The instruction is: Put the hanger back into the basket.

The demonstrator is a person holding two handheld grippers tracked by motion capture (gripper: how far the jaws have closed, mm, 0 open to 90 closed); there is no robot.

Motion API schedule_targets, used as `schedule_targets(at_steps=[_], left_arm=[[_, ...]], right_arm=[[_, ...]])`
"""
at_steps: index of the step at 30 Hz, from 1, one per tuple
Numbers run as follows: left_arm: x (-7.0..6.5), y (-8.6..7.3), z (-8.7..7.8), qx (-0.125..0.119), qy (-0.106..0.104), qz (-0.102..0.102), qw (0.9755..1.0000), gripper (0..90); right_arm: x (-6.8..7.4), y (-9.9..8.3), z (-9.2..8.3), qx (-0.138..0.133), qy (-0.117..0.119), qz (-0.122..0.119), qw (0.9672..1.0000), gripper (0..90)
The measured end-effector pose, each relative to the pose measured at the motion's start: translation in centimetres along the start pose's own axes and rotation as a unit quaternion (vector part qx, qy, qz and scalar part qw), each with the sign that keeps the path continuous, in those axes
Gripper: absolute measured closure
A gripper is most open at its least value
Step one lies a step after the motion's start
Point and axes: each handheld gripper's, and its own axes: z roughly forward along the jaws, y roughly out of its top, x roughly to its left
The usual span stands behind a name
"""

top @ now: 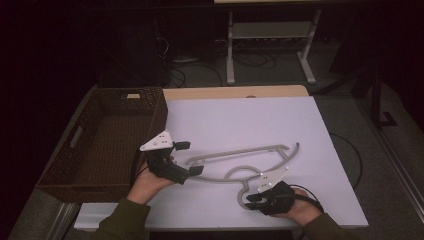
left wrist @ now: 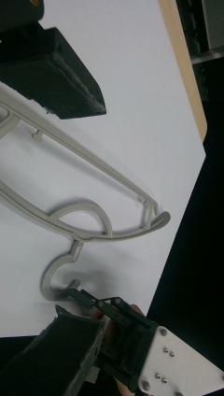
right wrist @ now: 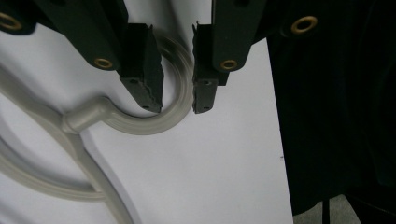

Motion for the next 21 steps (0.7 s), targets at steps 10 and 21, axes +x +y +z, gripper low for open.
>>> schedule_targets(at_steps=[10,21], left_arm=[[0.0,-0.3,0.2,0.007,0.003,0.0,1.0,0.0],[0.0,-0.4,0.3,0.013,0.005,0.002,0.9999,0.0]], right_arm=[[0.3,0.2,1.1,0.019,0.001,-0.023,0.9996,78.0],[0.5,0.1,1.1,0.017,-0.003,-0.037,0.9992,77.4]])
